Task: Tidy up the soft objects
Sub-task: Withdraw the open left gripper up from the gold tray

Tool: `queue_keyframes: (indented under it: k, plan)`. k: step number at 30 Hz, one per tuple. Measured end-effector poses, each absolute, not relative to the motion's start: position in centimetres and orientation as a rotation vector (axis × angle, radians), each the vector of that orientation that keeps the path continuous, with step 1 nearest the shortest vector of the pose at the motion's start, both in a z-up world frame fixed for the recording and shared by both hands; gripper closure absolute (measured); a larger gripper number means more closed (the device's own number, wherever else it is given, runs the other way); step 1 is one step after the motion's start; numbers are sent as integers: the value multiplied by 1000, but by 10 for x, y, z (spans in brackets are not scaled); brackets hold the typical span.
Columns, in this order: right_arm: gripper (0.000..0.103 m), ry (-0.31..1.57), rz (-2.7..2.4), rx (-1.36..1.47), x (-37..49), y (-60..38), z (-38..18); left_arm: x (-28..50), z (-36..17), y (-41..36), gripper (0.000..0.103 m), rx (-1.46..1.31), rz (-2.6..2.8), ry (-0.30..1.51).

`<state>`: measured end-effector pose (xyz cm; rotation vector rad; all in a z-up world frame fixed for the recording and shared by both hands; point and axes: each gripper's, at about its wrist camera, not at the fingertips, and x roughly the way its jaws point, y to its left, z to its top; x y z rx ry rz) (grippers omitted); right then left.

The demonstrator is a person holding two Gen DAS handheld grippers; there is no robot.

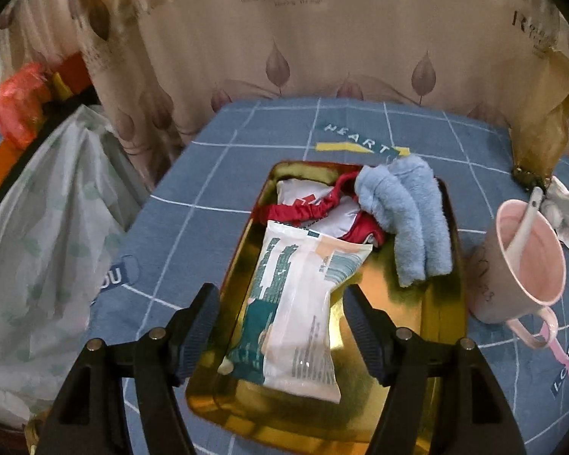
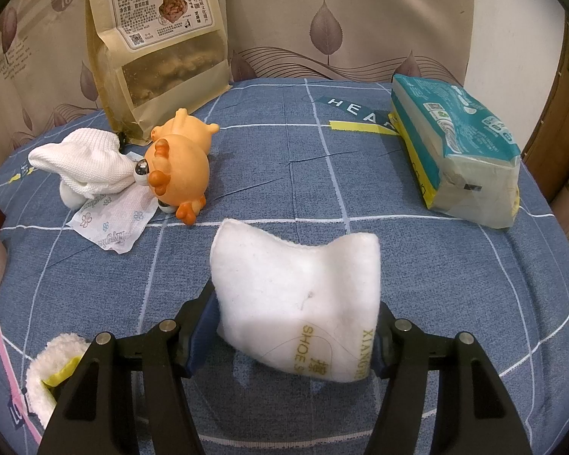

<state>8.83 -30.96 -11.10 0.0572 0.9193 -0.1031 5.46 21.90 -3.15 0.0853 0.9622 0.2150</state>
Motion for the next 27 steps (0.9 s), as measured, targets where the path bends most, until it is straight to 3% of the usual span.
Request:
queue_keyframes:
  k: [10,27]
  plan:
    - [45,917,-104,48,89,-310,-111,26,-20,206,34,168,246,879]
    - [55,904,-129,-5,86,-299,-104,17,-26,242,34,21,301,838]
